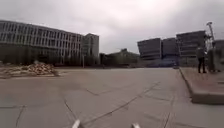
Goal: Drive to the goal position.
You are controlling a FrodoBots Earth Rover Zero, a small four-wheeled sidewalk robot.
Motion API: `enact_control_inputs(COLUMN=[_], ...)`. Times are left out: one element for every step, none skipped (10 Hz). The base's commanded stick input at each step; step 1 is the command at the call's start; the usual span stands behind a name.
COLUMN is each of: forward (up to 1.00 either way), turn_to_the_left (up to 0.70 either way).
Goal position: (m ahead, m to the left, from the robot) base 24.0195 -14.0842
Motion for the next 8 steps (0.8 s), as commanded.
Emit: enact_control_inputs(forward=[0.85, 0.85, 0.85, 0.85, 0.85, 0.85, 0.85, 0.85], turn_to_the_left=[-0.34, -0.34, -0.34, -0.29, -0.17, 0.0, 0.0, 0.0])
